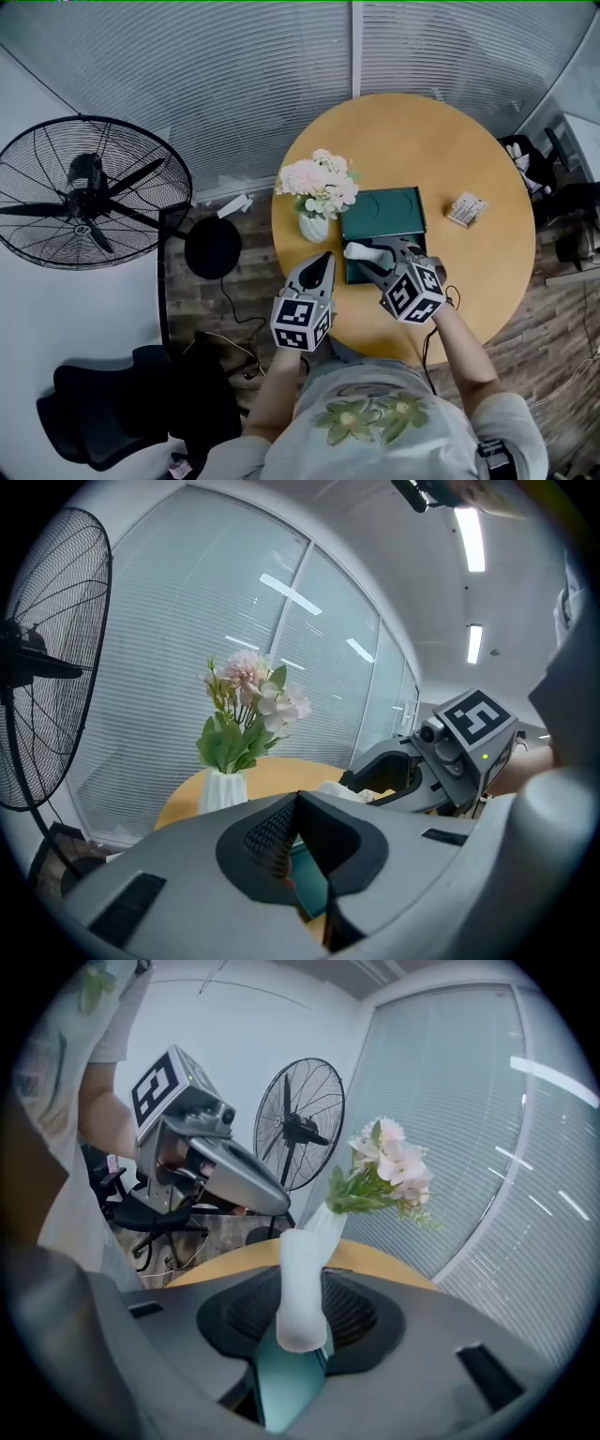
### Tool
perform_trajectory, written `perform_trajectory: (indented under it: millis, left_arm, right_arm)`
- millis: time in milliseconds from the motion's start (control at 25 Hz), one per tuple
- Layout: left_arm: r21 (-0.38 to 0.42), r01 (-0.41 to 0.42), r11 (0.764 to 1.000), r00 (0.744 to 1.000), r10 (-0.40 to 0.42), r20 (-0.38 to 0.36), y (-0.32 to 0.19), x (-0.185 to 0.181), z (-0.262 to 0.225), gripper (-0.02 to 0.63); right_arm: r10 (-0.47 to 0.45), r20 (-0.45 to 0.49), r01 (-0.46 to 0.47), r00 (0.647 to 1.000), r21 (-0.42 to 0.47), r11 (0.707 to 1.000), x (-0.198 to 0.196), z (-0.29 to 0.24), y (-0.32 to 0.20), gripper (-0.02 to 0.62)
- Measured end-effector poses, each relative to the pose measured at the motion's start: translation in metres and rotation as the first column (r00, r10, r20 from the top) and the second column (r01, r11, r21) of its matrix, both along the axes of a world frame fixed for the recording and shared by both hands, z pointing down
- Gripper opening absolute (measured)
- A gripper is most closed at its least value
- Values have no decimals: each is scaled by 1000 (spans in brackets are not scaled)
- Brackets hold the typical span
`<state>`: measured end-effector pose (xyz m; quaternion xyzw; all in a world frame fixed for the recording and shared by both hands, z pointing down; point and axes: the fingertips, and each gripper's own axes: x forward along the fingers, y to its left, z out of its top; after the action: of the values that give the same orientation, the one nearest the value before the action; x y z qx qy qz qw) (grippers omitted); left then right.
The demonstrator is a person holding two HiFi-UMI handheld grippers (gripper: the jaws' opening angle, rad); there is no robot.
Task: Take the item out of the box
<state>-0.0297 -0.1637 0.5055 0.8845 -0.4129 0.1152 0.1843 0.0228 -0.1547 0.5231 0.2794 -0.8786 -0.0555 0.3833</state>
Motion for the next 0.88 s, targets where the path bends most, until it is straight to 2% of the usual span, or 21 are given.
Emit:
perform_trajectory:
  millis: [400, 880]
  left_arm:
    - [10, -1, 1000, 1000, 1, 0, 3, 0, -5, 3]
    - [24, -21, 999, 1000, 21, 2, 13, 9, -11, 3]
  right_arm:
    - [108, 149, -114, 983, 36, 993, 9, -35, 5, 144]
    - [198, 367, -209, 909, -8, 978, 17, -62, 17, 141]
